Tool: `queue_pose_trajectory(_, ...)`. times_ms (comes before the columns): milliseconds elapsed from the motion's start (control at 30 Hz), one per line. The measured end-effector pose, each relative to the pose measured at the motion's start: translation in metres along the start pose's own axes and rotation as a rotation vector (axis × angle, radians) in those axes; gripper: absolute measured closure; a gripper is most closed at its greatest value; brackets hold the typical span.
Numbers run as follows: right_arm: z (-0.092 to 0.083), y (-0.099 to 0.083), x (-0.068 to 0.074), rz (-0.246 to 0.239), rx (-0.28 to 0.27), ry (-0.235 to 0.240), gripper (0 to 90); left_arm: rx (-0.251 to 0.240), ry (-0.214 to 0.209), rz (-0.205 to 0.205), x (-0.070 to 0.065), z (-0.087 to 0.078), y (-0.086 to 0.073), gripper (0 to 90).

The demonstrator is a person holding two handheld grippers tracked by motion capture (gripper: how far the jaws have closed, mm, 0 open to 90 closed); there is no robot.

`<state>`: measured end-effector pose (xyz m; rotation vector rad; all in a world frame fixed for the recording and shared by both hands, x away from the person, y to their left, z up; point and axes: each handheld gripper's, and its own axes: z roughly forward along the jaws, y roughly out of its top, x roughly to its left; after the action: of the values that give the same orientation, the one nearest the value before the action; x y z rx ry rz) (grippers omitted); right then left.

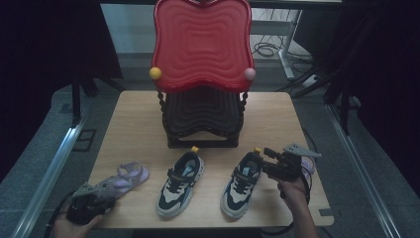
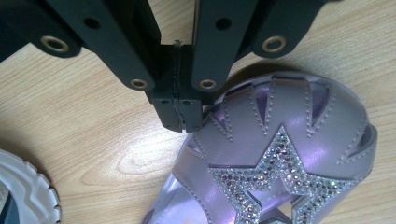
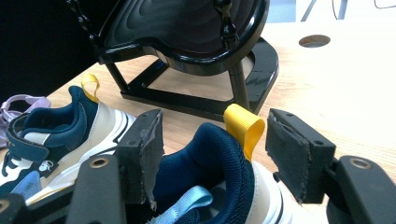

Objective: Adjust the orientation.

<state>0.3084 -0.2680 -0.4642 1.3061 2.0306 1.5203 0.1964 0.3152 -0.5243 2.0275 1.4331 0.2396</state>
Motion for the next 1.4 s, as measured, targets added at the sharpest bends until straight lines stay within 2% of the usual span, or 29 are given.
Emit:
queue_pose_trajectory(200, -0.001, -0.001, 0.000, 0.004, -0.003, 0.000, 37.5, -0.007, 0.011, -0.015, 0.005, -0.003, -0.001, 89.9)
queue_pose_trajectory(367, 0.000, -0.001, 0.000, 0.004, 0.000, -0.001, 37.3, -0.004, 0.044, -0.016, 0.007, -0.004, -0.002, 89.6)
queue_pose_trajectory(500, 0.001, -0.002, 0.001, 0.002, 0.003, 0.000, 37.3, -0.009, 0.043, -0.033, 0.012, -0.006, -0.001, 89.5)
queue_pose_trajectory(900, 0.001, -0.003, -0.001, 0.019, -0.002, -0.005, 37.4, -0.017, 0.047, -0.053, 0.019, -0.008, 0.003, 89.2)
queue_pose_trajectory(1267, 0.002, -0.004, -0.003, 0.038, -0.008, -0.015, 37.5, -0.010, 0.057, -0.075, 0.033, -0.006, 0.011, 89.2)
queue_pose_trajectory(1400, 0.003, -0.004, -0.002, 0.039, -0.009, -0.019, 37.6, -0.013, 0.072, -0.089, 0.039, -0.006, 0.015, 89.1)
